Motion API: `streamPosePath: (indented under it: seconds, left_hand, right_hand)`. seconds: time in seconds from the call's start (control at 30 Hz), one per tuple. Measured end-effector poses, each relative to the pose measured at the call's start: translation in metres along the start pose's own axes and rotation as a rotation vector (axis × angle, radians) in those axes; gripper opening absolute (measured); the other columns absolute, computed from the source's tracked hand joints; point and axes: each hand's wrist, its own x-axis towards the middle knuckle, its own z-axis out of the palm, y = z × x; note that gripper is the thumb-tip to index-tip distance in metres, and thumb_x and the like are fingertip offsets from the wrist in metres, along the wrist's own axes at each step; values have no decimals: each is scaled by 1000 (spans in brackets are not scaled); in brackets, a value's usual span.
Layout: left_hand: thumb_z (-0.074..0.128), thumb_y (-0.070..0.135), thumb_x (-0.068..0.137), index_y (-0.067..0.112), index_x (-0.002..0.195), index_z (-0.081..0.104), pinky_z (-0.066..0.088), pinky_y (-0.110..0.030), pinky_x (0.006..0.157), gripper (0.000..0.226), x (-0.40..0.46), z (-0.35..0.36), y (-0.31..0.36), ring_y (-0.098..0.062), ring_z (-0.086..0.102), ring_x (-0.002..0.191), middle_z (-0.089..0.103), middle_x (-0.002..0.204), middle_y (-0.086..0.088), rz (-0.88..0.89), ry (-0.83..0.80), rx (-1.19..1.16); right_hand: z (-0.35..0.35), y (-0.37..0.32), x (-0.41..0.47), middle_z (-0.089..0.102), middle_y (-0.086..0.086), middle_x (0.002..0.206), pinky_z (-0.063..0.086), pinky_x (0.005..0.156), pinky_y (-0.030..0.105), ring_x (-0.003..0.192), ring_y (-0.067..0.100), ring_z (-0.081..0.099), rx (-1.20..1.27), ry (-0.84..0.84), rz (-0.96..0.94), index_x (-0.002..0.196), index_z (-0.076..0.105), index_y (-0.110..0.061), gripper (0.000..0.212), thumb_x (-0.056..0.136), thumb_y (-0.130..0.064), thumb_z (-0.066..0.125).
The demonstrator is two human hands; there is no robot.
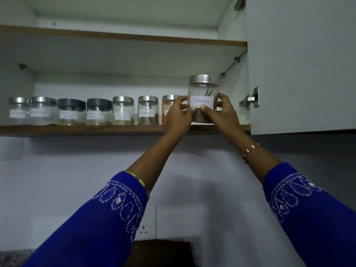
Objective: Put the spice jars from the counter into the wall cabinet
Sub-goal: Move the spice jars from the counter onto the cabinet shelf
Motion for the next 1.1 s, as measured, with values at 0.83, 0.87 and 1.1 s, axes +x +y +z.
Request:
streamPosePath:
  seconds: [0.83, 0.87, 1.1]
  left_hand:
    - [39, 17, 96, 5, 134, 44, 36, -32, 100, 40, 100, 40, -66, -28, 46, 125, 47, 139, -15, -104, -516, 811]
    - [40, 18, 96, 5, 134, 44, 36, -33, 100, 40, 100, 41, -67, -28, 46, 125, 47, 139, -15, -111, -509, 818]
    - [35, 21, 95, 6, 115, 55, 41, -37, 90, 32, 88, 40, -75, -30, 54, 111, 58, 124, -15, -7, -360, 917]
  right_hand:
    - [37, 86, 89, 60, 14, 122, 35, 72, 28, 111, 29, 57, -689, -72, 137, 119, 52, -2, 50, 86, -37, 63]
    - [37, 87, 90, 60, 14, 123, 35, 72, 28, 112, 29, 57, -698, -72, 147, 119, 51, -2, 50, 85, -37, 64]
    - [38, 84, 78, 64, 19, 114, 37, 69, 26, 105, 31, 60, -668, 18, 112, 110, 58, 3, 41, 86, -29, 64]
